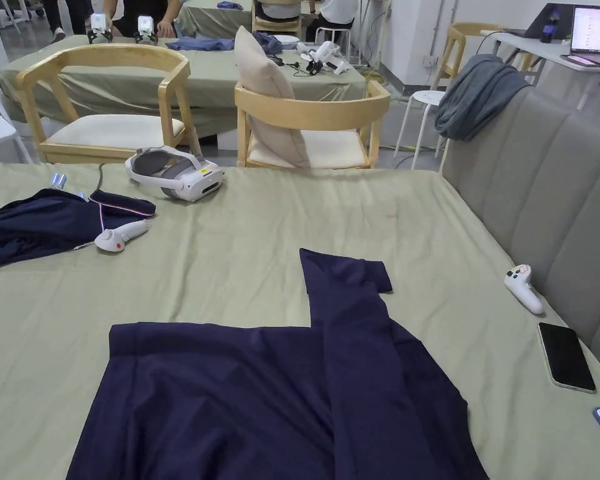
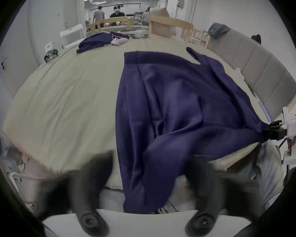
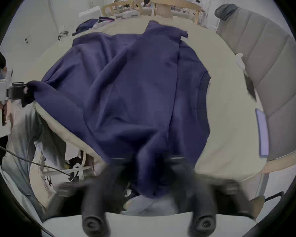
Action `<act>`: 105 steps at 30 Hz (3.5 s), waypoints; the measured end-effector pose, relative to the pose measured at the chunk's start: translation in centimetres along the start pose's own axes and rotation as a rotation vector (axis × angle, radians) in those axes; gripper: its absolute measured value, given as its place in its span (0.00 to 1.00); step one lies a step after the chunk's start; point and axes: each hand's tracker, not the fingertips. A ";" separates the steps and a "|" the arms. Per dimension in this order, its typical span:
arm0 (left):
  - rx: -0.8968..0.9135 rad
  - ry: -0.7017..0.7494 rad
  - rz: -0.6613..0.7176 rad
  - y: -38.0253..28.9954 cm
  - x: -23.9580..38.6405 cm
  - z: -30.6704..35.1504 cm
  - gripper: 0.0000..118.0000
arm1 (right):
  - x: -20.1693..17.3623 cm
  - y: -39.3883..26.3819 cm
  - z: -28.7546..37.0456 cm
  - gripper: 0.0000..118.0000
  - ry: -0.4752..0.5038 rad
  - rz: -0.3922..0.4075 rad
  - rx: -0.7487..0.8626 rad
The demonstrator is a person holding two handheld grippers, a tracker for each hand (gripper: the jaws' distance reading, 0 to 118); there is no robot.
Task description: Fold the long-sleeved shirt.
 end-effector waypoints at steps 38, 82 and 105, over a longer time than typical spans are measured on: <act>0.221 -0.104 0.144 17.2 0.7 -8.6 0.03 | 11.4 47.4 -29.2 0.71 -0.087 -0.232 -0.043; 0.315 -0.208 0.106 10.8 4.0 3.9 0.03 | -3.0 8.5 -3.0 0.75 0.040 -0.018 0.032; -0.134 0.078 -0.083 27.0 -0.9 -25.7 0.60 | 3.5 13.7 -2.9 0.01 0.058 -0.264 0.168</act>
